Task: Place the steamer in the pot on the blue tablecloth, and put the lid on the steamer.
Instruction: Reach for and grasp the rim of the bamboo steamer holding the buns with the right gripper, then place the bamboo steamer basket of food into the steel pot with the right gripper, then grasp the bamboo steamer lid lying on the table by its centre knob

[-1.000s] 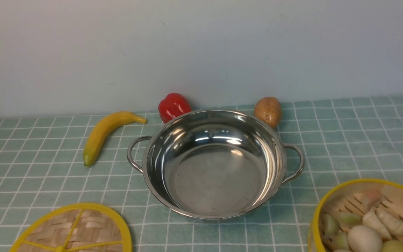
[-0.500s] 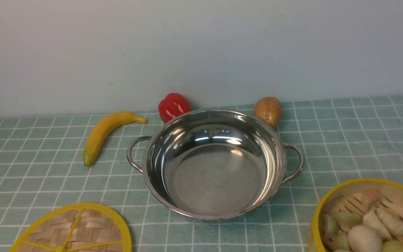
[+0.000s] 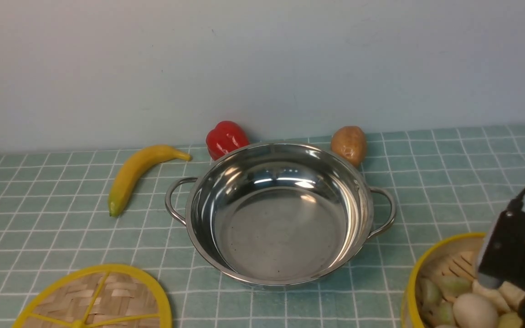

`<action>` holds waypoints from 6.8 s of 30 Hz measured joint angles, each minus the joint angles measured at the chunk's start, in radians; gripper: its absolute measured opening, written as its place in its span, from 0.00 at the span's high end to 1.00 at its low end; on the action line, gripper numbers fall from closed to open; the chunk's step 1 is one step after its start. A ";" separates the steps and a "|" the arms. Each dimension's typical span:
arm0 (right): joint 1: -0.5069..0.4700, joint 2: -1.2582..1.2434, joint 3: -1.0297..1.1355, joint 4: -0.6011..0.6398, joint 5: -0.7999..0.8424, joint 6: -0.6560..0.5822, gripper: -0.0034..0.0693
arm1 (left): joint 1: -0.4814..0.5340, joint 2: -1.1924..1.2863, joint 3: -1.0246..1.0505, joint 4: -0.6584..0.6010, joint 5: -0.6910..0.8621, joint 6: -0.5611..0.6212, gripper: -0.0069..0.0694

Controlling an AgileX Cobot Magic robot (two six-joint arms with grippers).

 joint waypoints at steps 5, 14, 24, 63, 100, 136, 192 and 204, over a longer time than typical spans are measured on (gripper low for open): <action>0.095 0.000 0.000 -0.083 0.025 0.073 0.45 | 0.000 0.000 0.000 0.000 0.000 0.000 0.59; 0.117 0.051 0.014 -0.127 -0.007 0.113 0.44 | 0.000 0.000 0.000 0.000 0.000 0.000 0.59; 0.118 0.145 0.052 -0.155 -0.114 0.138 0.44 | 0.000 0.000 0.000 0.000 0.000 0.000 0.59; 0.119 0.123 -0.084 -0.243 0.033 0.313 0.84 | 0.000 0.000 0.000 0.000 0.000 0.004 0.59; 0.427 0.932 -1.083 -0.341 0.058 -0.024 0.84 | 0.000 0.000 0.000 0.000 0.008 0.004 0.59; 0.427 0.948 -1.032 -0.296 0.050 0.013 0.82 | 0.000 0.000 0.000 0.000 0.009 0.004 0.59; 0.331 0.163 -0.803 -0.770 -0.208 0.945 0.92 | 0.000 0.000 0.000 -0.002 0.014 0.004 0.59; -0.152 -0.591 0.059 -0.787 -0.716 1.220 0.87 | 0.000 0.000 0.000 -0.002 0.014 0.004 0.59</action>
